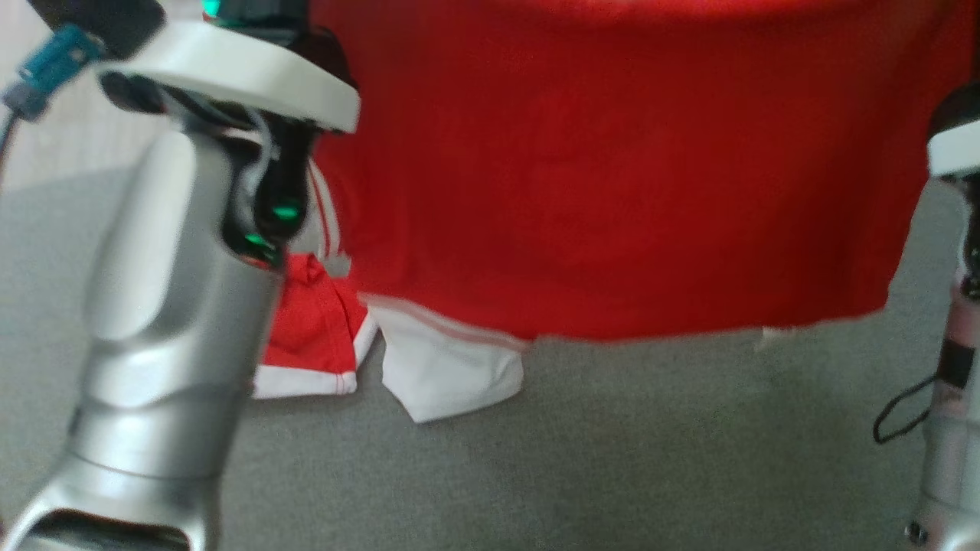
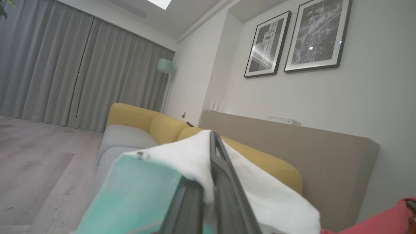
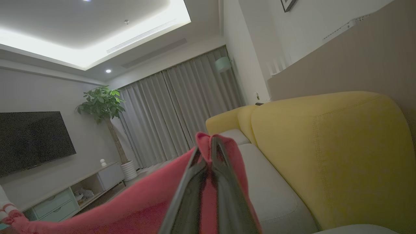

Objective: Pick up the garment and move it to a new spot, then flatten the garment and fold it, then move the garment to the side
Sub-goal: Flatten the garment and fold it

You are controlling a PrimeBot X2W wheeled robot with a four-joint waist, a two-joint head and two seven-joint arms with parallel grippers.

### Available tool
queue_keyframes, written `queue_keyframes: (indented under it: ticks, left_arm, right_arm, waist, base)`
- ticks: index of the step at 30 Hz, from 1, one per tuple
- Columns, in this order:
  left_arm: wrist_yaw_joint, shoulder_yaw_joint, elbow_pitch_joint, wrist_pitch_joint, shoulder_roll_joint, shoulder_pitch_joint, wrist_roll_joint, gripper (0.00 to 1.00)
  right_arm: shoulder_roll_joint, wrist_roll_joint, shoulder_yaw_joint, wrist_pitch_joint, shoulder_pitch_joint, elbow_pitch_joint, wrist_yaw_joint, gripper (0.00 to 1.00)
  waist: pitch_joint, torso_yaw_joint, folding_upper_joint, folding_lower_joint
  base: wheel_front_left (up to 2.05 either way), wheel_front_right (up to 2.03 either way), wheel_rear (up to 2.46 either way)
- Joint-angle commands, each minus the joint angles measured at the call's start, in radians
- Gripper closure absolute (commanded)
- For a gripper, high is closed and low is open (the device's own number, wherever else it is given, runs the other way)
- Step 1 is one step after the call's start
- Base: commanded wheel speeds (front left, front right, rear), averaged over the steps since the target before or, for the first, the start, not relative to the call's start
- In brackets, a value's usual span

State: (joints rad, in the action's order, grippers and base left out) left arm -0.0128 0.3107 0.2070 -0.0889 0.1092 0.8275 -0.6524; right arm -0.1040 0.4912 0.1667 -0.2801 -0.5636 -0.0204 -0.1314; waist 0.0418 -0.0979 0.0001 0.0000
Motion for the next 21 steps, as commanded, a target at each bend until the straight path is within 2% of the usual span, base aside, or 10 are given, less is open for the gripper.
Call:
queue_keyframes:
  ticks: [1,6,11,17,19,21]
  left_arm:
    - [-0.006,-0.032,-0.042,-0.011,0.054,0.077,0.015,1.0]
    - [0.004,-0.049,0.022,-0.054,0.117,0.221,0.041,1.0]
    - [0.021,-0.058,0.185,0.01,0.158,0.453,0.11,1.0]
    - [0.015,-0.077,0.367,0.16,0.133,0.686,0.151,1.0]
    - [0.032,-0.069,0.42,0.2,0.116,0.712,0.152,1.0]
    - [0.071,-0.046,0.461,0.225,0.093,0.707,0.147,1.0]
  right_arm:
    - [0.011,0.0,-0.013,-0.009,-0.072,-0.029,0.001,1.0]
    - [-0.004,-0.046,-0.058,0.02,-0.249,0.087,0.001,1.0]
    - [-0.032,-0.081,-0.113,0.145,-0.517,0.314,0.001,1.0]
    - [-0.074,-0.15,-0.144,0.346,-0.776,0.565,0.001,1.0]
    - [-0.083,-0.155,-0.158,0.388,-0.808,0.636,0.001,1.0]
    - [-0.098,-0.16,-0.184,0.414,-0.811,0.699,0.001,1.0]
  waist:
    - [0.071,-0.008,-0.0001,0.0]
    - [0.237,-0.036,-0.0001,0.0]
    - [0.358,-0.06,-0.0001,0.0]
    - [0.425,-0.048,-0.0001,0.0]
    - [0.427,-0.041,-0.0001,0.0]
    - [0.427,-0.031,-0.0001,0.0]
  base:
    - [0.0,0.0,0.0]
    - [0.0,0.0,0.0]
    - [0.0,0.0,0.0]
    - [0.0,0.0,0.0]
    - [0.0,0.0,0.0]
    - [0.0,0.0,0.0]
